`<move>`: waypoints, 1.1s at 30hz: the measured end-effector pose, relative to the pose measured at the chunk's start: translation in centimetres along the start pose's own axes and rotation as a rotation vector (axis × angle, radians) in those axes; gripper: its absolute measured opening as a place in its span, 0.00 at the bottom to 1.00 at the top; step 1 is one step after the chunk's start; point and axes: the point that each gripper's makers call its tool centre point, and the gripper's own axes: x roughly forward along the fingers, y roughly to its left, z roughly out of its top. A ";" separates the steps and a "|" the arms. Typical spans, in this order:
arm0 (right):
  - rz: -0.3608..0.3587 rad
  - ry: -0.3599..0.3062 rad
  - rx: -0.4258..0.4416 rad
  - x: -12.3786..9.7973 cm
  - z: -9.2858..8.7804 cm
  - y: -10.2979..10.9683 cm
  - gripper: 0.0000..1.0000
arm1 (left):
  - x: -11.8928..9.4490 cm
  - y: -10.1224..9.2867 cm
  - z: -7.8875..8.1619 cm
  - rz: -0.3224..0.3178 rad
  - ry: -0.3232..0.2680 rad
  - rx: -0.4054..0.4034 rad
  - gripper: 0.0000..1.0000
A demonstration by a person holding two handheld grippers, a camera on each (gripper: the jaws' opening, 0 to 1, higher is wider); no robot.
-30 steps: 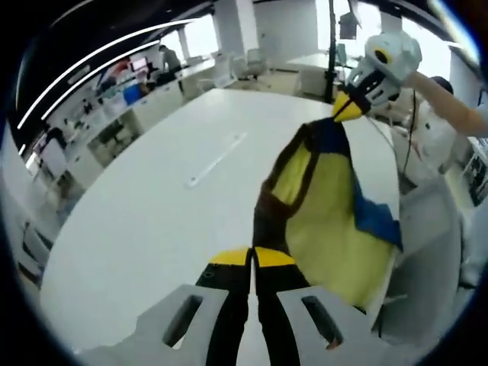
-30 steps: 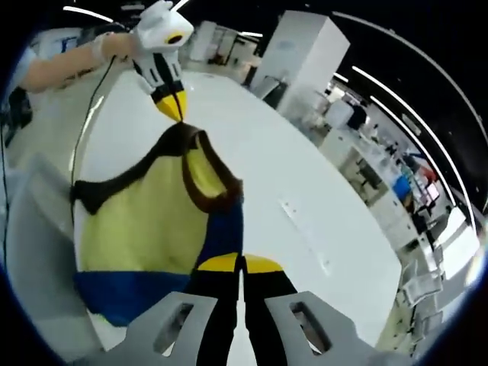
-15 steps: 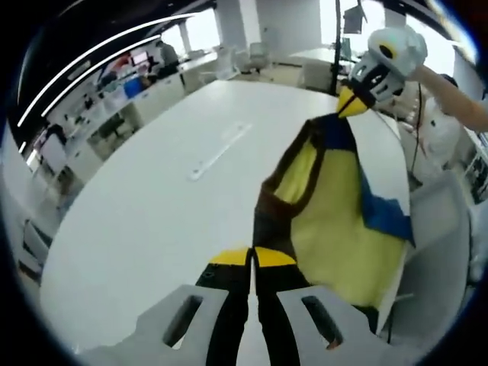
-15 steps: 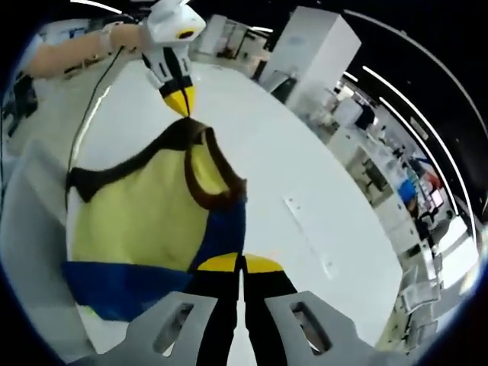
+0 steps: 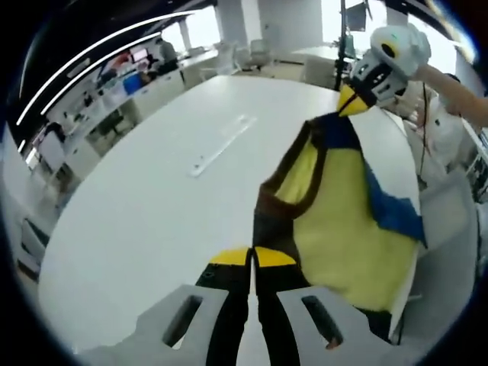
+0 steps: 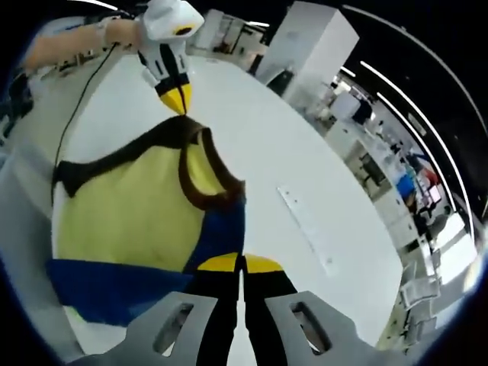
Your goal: Fold the garment on the visible template until the final outline fits inside the template.
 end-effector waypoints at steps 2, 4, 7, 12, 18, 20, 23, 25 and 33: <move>0.003 0.000 0.014 0.5 -0.2 0.0 0.01 | 0.4 -0.1 -0.3 0.001 0.009 -0.003 0.00; -0.003 0.007 0.008 1.2 -0.4 -0.1 0.01 | 0.8 -0.1 -0.5 0.005 0.011 -0.001 0.00; -0.001 0.011 0.018 2.0 -0.7 -0.3 0.01 | 1.5 0.1 -0.8 0.005 0.013 -0.015 0.00; -0.006 0.025 0.037 3.6 -1.7 -0.6 0.01 | 2.7 0.2 -1.7 0.009 0.025 -0.024 0.00; -0.018 0.030 0.074 5.3 -2.7 -1.1 0.01 | 4.5 1.5 -2.1 0.036 0.026 -0.024 0.00; -0.023 0.033 0.082 6.0 -3.1 -1.3 0.01 | 5.0 2.2 -2.2 0.042 0.030 -0.024 0.00; -0.031 0.043 0.085 6.9 -3.7 -1.5 0.01 | 6.1 2.8 -2.6 0.043 0.039 -0.034 0.00; -0.039 0.052 0.085 7.5 -4.1 -1.7 0.01 | 6.7 2.9 -2.9 0.047 0.041 -0.036 0.00; -0.052 0.067 0.103 9.4 -5.4 -1.9 0.01 | 8.7 3.5 -3.7 0.061 0.045 -0.047 0.00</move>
